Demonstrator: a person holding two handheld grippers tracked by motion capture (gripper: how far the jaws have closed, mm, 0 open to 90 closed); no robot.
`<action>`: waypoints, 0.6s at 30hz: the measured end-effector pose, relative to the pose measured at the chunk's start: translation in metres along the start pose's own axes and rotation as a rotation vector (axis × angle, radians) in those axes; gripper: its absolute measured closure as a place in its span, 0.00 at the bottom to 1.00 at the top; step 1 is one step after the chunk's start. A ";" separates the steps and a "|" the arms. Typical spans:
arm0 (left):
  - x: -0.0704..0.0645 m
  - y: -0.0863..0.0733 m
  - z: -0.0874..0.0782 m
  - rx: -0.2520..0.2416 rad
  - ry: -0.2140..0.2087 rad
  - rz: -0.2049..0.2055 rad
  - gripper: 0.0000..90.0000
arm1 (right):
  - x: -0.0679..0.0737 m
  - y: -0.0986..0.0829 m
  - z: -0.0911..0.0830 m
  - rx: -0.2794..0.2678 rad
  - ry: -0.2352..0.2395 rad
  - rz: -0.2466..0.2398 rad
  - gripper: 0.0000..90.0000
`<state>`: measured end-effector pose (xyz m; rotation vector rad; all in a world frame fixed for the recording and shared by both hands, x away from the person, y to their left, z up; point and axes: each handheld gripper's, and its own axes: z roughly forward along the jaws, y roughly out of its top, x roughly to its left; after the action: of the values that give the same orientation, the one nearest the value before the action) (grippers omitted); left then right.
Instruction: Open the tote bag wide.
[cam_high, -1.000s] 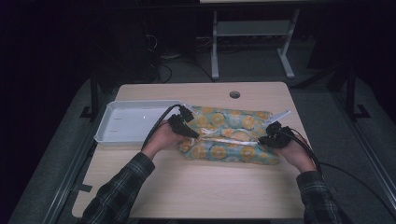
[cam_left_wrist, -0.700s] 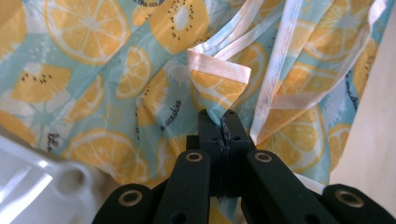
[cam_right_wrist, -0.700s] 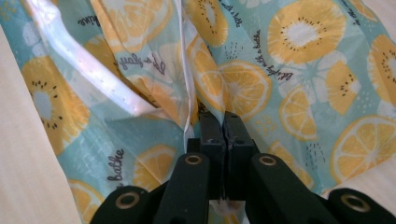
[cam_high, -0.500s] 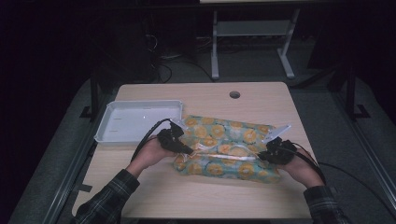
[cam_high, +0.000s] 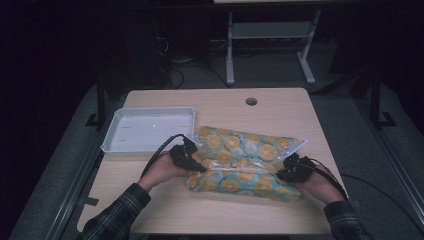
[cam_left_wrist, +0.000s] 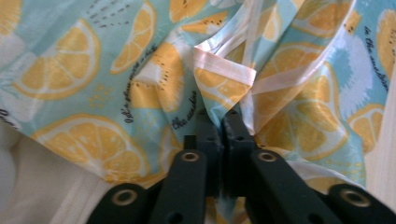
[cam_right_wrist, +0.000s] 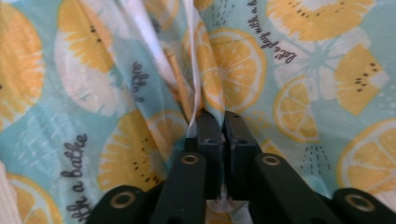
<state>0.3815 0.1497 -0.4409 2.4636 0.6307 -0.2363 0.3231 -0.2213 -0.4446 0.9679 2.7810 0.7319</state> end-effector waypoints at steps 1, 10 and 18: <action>0.000 0.000 0.000 0.000 0.000 0.000 0.88 | 0.000 0.000 0.000 0.000 0.000 0.000 0.92; 0.001 -0.002 -0.026 -0.069 0.038 0.015 0.59 | -0.009 -0.005 -0.026 -0.103 -0.017 0.092 0.64; -0.001 -0.008 -0.050 -0.116 0.043 0.033 0.45 | -0.013 -0.011 -0.055 -0.203 -0.037 0.132 0.51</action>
<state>0.3777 0.1837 -0.4040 2.3705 0.6037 -0.1304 0.3134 -0.2593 -0.4028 1.1181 2.5684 0.9811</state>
